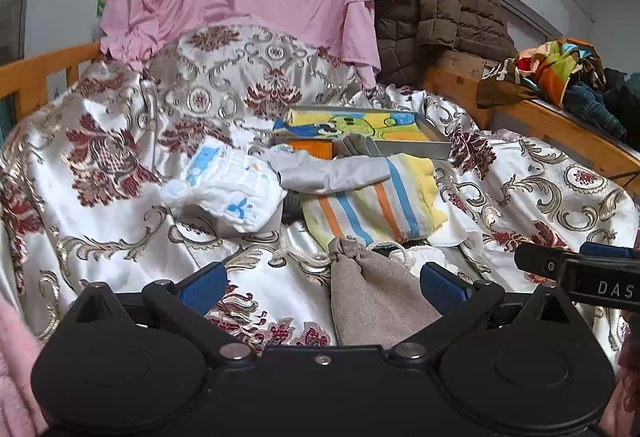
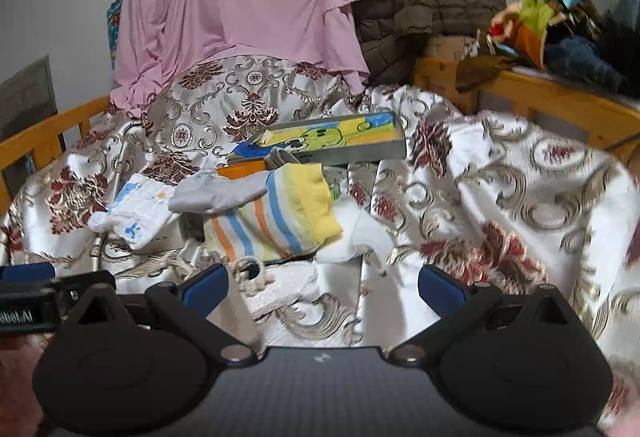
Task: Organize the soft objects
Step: 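Grasp the beige drawstring pouch with the left tool while the right tool grasps the white knitted mitt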
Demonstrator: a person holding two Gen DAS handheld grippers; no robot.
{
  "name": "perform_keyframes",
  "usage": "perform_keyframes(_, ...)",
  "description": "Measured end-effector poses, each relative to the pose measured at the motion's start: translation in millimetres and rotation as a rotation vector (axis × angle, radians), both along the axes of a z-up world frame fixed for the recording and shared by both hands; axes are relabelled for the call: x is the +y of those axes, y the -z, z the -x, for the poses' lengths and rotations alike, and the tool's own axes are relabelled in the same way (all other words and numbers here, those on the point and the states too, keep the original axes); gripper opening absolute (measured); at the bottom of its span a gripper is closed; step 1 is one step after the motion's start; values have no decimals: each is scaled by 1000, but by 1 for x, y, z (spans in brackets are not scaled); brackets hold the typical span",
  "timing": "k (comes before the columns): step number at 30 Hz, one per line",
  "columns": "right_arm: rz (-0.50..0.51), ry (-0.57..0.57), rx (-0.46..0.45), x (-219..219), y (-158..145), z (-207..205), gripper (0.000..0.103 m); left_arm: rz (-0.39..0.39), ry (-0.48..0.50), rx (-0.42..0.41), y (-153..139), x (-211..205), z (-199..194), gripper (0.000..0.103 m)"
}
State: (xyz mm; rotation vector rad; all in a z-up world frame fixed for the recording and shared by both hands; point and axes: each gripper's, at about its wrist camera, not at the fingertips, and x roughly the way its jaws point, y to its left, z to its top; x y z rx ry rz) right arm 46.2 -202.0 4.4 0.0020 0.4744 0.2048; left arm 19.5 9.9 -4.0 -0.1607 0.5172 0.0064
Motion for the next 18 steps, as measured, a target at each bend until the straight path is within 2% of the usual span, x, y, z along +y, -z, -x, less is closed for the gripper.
perform_keyframes(4,85,-47,-23,2,0,-16,103,42,39,53,2,5,-19,102)
perform_keyframes(7,157,-119,-13,3,3,-35,103,46,123,105,6,6,-39,102)
perform_keyframes(12,207,-286,76,3,17,-75,103,80,249,218,22,6,-75,102)
perform_keyframes(18,346,-475,95,17,39,-100,102,155,329,302,43,5,-109,102)
